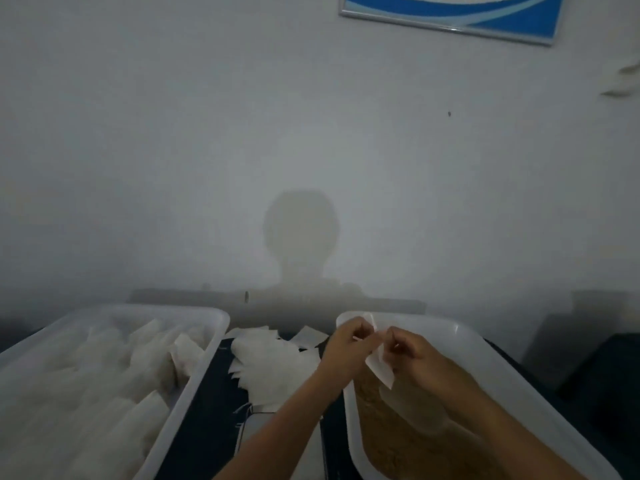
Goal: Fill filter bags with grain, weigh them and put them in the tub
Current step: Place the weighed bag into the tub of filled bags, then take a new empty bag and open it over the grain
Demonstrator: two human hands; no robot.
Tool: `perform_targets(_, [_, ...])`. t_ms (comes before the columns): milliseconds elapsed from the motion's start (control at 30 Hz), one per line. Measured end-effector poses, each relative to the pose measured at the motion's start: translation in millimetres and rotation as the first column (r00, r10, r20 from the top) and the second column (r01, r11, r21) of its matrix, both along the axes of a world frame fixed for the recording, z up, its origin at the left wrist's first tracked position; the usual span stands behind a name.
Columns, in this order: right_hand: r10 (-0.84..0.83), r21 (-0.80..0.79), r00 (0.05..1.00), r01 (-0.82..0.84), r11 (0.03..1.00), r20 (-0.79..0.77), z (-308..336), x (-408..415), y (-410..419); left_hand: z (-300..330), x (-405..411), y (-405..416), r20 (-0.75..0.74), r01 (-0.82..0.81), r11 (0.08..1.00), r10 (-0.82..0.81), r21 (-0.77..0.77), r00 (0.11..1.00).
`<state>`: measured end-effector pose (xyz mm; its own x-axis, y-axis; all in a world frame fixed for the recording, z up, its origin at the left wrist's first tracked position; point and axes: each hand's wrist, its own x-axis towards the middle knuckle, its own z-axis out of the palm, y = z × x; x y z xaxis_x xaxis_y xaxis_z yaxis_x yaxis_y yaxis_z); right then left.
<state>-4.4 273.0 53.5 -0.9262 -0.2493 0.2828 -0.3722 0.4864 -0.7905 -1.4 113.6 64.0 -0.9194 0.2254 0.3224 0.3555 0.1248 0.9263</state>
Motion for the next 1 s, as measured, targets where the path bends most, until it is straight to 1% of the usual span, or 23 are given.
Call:
perform_targets(33, [-0.015,0.042,1.000,0.016,0.999,-0.020,-3.2,3.7,11.6,-3.5,0.0,10.7,-0.001,0.003,1.000,-0.003,0.011,1.000])
perform_targets(100, [-0.111,0.081,0.994,0.113,0.990,-0.023,-13.5,7.6,34.8,-11.6,1.1,30.1,0.040,0.011,1.000,-0.012,0.025,0.999])
perform_targets(167, [-0.210,0.095,0.978,0.209,0.973,-0.001,-22.8,10.9,53.8,-20.0,1.1,46.9,0.073,0.033,0.999,-0.032,-0.018,0.997])
perform_targets(233, [-0.229,0.018,0.972,0.229,0.973,0.048,-27.5,16.0,62.1,-28.7,-0.4,60.3,0.087,0.088,0.994,-0.082,-0.072,0.993])
perform_targets(333, [-0.191,-0.225,0.962,0.233,0.946,0.193,-29.4,25.2,58.5,-37.8,-2.9,72.0,0.084,0.154,0.985,-0.147,-0.079,0.985])
perform_targets(367, [-0.173,-0.276,0.955,0.239,0.931,0.241,-30.4,27.3,56.5,-39.7,-3.3,73.3,0.082,0.163,0.983,-0.157,-0.080,0.984])
perform_targets(433, [-0.145,-0.312,0.947,0.236,0.920,0.288,-32.5,29.5,53.4,-42.6,-3.6,73.6,0.066,0.180,0.981,-0.175,-0.077,0.982])
perform_targets(500, [-0.109,-0.346,0.951,0.210,0.915,0.291,-33.3,30.1,48.7,-46.6,-4.7,71.8,0.050,0.186,0.980,-0.183,-0.069,0.982])
perform_targets(567, [-0.095,-0.350,0.951,0.200,0.915,0.295,-33.4,29.3,45.1,-50.5,-6.1,70.3,0.051,0.183,0.981,-0.180,-0.063,0.982])
perform_targets(667, [-0.095,-0.311,0.948,0.193,0.931,0.304,-39.5,25.5,47.4,-55.4,-7.5,70.9,0.052,0.205,0.978,-0.203,-0.046,0.978])
perform_targets(800, [-0.106,-0.250,0.957,0.176,0.952,0.269,-41.8,23.5,47.9,-59.6,-5.2,72.3,0.054,0.261,0.963,-0.257,-0.072,0.965])
perform_targets(900, [-0.110,-0.246,0.953,0.183,0.952,0.283,-43.8,20.5,49.0,-60.5,-3.9,72.7,0.036,0.273,0.958,-0.271,-0.083,0.962])
perform_targets(1000, [-0.133,-0.249,0.947,0.209,0.946,0.291,-44.7,18.8,50.8,-60.9,-6.3,72.1,-0.044,0.235,0.949,-0.250,-0.210,0.967])
